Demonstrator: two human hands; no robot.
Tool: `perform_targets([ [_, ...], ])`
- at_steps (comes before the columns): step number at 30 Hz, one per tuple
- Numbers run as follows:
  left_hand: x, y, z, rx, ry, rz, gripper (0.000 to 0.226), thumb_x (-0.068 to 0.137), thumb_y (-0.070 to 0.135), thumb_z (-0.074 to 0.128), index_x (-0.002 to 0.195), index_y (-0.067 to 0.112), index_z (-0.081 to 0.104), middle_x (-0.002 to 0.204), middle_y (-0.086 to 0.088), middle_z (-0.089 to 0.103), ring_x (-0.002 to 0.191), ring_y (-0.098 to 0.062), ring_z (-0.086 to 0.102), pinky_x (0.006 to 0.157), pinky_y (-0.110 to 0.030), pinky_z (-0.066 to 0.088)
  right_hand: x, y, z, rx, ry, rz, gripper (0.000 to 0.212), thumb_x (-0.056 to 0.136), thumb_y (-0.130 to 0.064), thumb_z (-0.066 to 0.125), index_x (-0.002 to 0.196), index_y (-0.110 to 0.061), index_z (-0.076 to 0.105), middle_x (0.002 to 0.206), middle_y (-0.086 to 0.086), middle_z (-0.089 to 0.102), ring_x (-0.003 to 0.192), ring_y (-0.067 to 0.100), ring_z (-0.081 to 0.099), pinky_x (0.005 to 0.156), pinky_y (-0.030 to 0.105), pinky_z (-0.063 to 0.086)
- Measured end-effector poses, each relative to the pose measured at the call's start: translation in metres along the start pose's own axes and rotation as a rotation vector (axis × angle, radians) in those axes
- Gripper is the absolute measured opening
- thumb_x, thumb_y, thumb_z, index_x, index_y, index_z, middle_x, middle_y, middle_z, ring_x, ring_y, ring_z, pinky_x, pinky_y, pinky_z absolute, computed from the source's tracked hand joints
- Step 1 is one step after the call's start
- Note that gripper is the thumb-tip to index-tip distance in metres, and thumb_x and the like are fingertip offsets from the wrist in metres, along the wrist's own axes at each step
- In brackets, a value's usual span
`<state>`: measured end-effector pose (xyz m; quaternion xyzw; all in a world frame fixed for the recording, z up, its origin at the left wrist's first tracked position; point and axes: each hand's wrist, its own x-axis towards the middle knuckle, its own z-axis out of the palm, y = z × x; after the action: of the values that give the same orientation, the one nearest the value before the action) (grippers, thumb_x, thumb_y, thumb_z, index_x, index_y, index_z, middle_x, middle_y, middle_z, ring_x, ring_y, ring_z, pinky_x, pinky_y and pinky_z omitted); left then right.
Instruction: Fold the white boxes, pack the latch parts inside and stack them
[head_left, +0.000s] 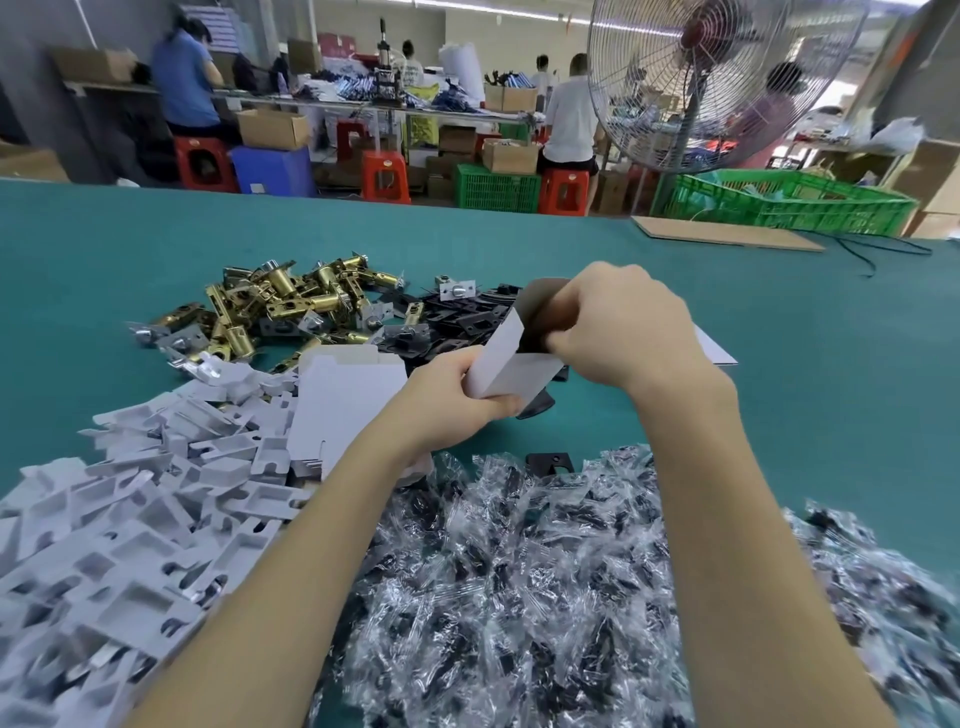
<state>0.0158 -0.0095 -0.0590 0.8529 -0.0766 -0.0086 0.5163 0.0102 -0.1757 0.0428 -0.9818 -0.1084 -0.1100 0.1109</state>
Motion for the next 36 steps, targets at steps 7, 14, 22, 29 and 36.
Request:
perform_targets([
  [7, 0.001, -0.002, -0.002, -0.113, -0.028, -0.012, 0.036, 0.085, 0.031, 0.082, 0.117, 0.035, 0.065, 0.111, 0.006, 0.072, 0.105, -0.020, 0.067, 0.095, -0.046, 0.057, -0.005, 0.013, -0.015, 0.296, -0.059, -0.146, 0.035, 0.090, -0.005, 0.044, 0.095, -0.022, 0.075, 0.082, -0.005, 0.077, 0.056, 0.003, 0.070, 0.070, 0.031, 0.059],
  [14, -0.001, 0.005, -0.002, -0.274, -0.073, -0.044, 0.028, 0.086, 0.028, 0.082, 0.109, 0.035, 0.068, 0.102, 0.018, 0.075, 0.093, 0.001, 0.069, 0.070, -0.011, 0.052, 0.008, 0.038, -0.008, 0.749, 0.233, 0.035, 0.008, 0.095, -0.034, 0.063, 0.097, -0.035, 0.071, 0.096, -0.008, 0.076, 0.089, 0.014, 0.071, 0.086, 0.039, 0.059],
  [22, -0.006, 0.012, -0.005, -0.408, -0.171, -0.100, 0.030, 0.088, 0.012, 0.077, 0.117, 0.022, 0.073, 0.114, 0.000, 0.077, 0.111, -0.020, 0.071, 0.094, -0.038, 0.059, 0.013, 0.052, 0.038, 1.246, -0.718, 0.136, 0.065, 0.093, -0.073, 0.047, 0.134, -0.026, 0.066, 0.129, 0.007, 0.071, 0.114, 0.030, 0.070, 0.095, 0.052, 0.057],
  [29, -0.007, 0.011, -0.011, -0.370, -0.180, -0.138, 0.038, 0.085, 0.013, 0.080, 0.121, 0.022, 0.071, 0.114, 0.000, 0.077, 0.111, -0.020, 0.070, 0.095, -0.041, 0.059, 0.016, 0.052, 0.049, 1.318, -0.709, 0.145, 0.060, 0.085, -0.060, 0.058, 0.126, -0.018, 0.069, 0.111, 0.008, 0.071, 0.093, 0.024, 0.070, 0.080, 0.045, 0.059],
  [36, -0.012, 0.020, -0.010, -0.523, -0.252, -0.213, 0.080, 0.065, 0.085, 0.062, 0.123, 0.030, 0.071, 0.119, -0.009, 0.071, 0.107, -0.025, 0.066, 0.099, -0.043, 0.052, 0.022, 0.051, 0.061, 1.366, -0.560, 0.301, 0.041, 0.089, -0.055, 0.057, 0.098, -0.021, 0.076, 0.092, 0.004, 0.076, 0.096, 0.029, 0.067, 0.090, 0.056, 0.055],
])
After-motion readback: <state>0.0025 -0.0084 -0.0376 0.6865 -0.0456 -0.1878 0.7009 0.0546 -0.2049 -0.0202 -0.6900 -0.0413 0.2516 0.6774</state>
